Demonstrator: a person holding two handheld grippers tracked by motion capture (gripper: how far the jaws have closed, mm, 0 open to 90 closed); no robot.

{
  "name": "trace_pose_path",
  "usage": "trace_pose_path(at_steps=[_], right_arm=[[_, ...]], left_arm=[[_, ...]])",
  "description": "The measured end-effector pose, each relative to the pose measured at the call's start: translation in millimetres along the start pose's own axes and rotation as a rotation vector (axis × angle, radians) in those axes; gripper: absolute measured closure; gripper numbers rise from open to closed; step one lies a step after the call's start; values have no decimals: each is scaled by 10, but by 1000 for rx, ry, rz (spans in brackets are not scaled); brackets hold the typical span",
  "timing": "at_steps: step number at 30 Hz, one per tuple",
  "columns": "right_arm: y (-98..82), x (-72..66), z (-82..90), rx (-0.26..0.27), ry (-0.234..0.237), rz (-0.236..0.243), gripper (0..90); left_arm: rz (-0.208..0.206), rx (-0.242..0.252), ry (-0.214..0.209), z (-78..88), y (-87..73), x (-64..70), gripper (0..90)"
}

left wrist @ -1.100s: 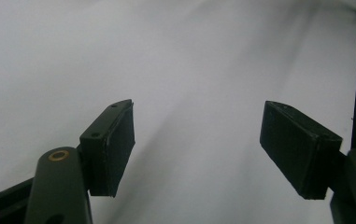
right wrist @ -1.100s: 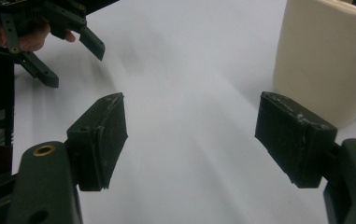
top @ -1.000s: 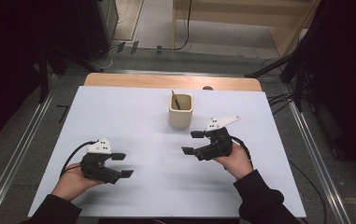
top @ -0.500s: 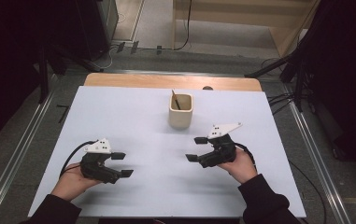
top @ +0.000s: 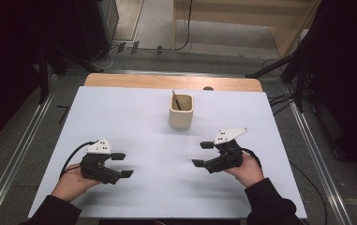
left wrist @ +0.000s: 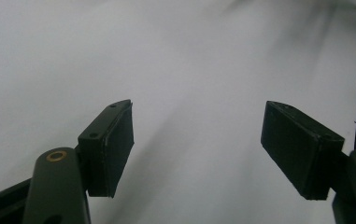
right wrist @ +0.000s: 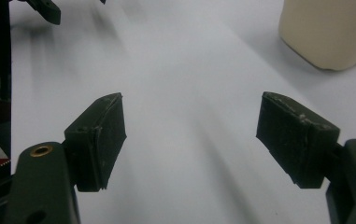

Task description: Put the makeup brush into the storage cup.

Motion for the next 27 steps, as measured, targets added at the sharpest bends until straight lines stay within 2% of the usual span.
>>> trace_pose_path(at_steps=[17, 20, 23, 27], right_arm=[[-183, 25, 162, -22, -24, 18, 248], [-212, 33, 192, -27, -33, 14, 247], [-240, 69, 231, -28, -63, 18, 247], [-280, 98, 272, -29, -70, 5, 248]], left_arm=[[-1, 2, 2, 3, -4, -5, 263], [-4, 0, 2, 3, -6, -4, 263], [-3, -2, 3, 2, -6, -2, 263], [0, 2, 2, 4, -3, -3, 263]])
Point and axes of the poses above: each handheld gripper's, and its own axes: z roughly backward along the jaws, y roughly out of its top, x roughly to its right, the point moved 7 cm from there along -z, roughly forward along the jaws, and after that the axes turned 6 degrees about y, right-handed, at the moved point
